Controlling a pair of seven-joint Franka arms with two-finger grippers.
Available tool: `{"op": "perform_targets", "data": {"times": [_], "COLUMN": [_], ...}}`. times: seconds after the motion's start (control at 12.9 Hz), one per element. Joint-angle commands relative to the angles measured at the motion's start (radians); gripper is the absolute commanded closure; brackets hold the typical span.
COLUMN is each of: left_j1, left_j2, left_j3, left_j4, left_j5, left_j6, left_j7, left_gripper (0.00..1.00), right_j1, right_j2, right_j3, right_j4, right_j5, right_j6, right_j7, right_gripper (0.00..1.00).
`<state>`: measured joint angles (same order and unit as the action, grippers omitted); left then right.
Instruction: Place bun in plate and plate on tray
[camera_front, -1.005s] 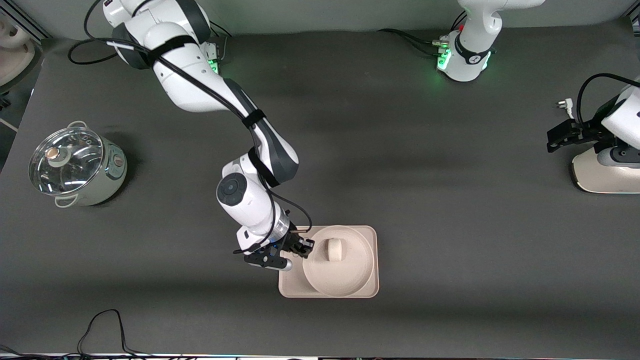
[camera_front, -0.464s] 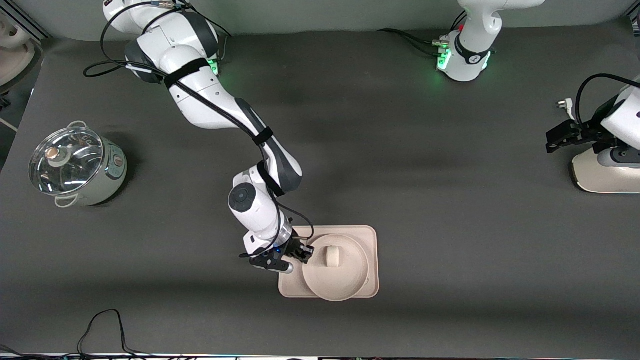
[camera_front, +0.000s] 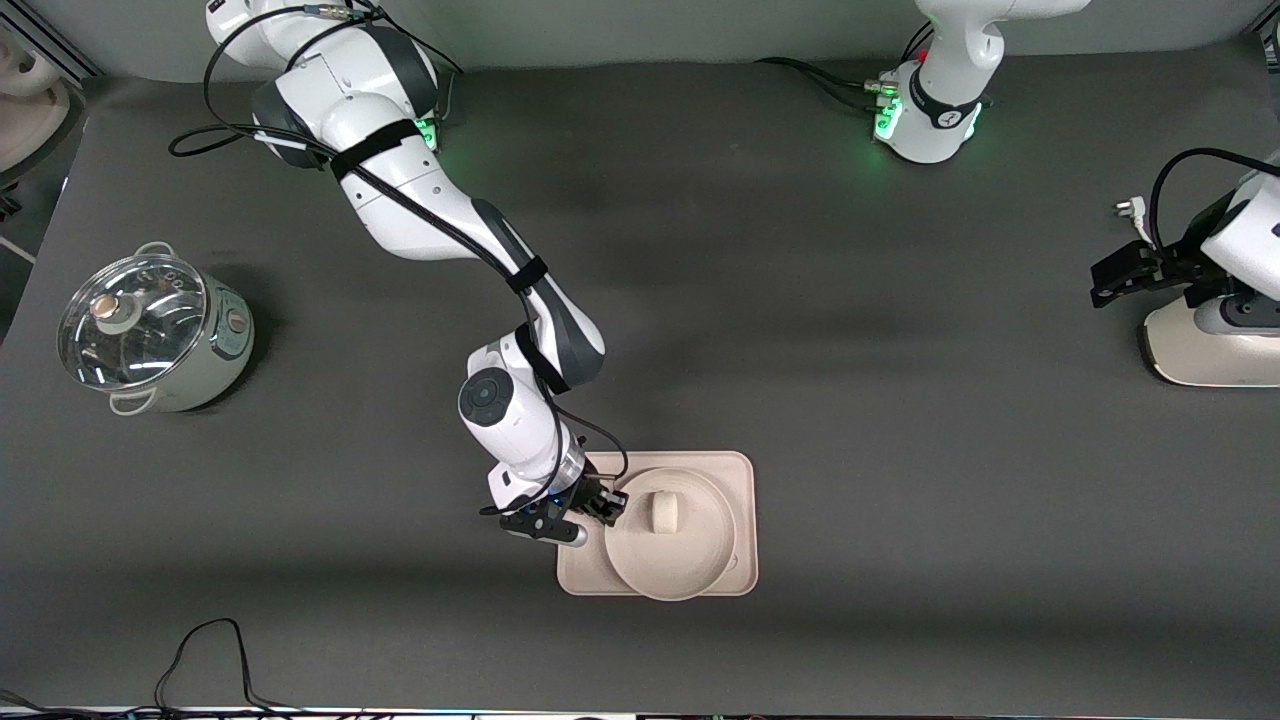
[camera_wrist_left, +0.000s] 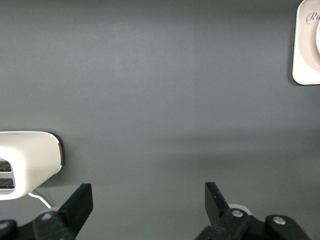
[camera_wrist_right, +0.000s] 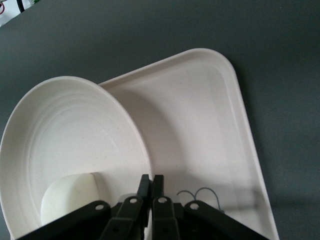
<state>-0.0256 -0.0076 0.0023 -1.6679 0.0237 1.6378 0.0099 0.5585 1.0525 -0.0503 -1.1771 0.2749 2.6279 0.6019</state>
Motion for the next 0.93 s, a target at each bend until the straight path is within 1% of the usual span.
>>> {"op": "perform_targets", "data": {"times": [0.0,0.08,0.23,0.31,0.46,0.54,0.85], "left_j1": [-0.013,-0.013,-0.011,-0.011,-0.010,-0.011,-0.014], "left_j2": [-0.014,-0.014,-0.014,-0.014,-0.012,-0.011,-0.008], "left_j3": [-0.010,-0.016,-0.019,-0.019,-0.018,-0.019,-0.021], "left_j4": [-0.012,-0.010,-0.009,-0.009,-0.010,-0.010,-0.004], "left_j5": [-0.005,-0.005,-0.005,-0.002,0.001,0.001,-0.004], "left_j6": [-0.025,-0.026,-0.019,-0.013,-0.007,-0.004,-0.001], "left_j7": [-0.022,-0.024,-0.022,-0.022,-0.022,-0.022,-0.022], "left_gripper": [0.00,0.00,0.00,0.00,0.00,0.00,0.00], "right_j1": [0.000,0.000,-0.002,-0.002,-0.026,-0.031,-0.031], "right_j2": [0.004,0.000,-0.018,-0.040,-0.106,-0.150,-0.348], "right_j3": [0.001,0.001,0.001,0.000,0.000,-0.005,-0.069], "right_j4": [0.013,0.013,0.013,0.014,0.014,0.013,0.013], "right_j5": [0.032,0.032,0.032,0.030,0.018,0.017,0.015], "right_j6": [0.012,0.011,-0.011,-0.063,-0.197,-0.289,-0.628], "right_j7": [-0.027,-0.028,-0.027,-0.027,-0.028,-0.028,-0.031], "right_gripper": [0.19,0.01,0.00,0.00,0.00,0.00,0.00]}}
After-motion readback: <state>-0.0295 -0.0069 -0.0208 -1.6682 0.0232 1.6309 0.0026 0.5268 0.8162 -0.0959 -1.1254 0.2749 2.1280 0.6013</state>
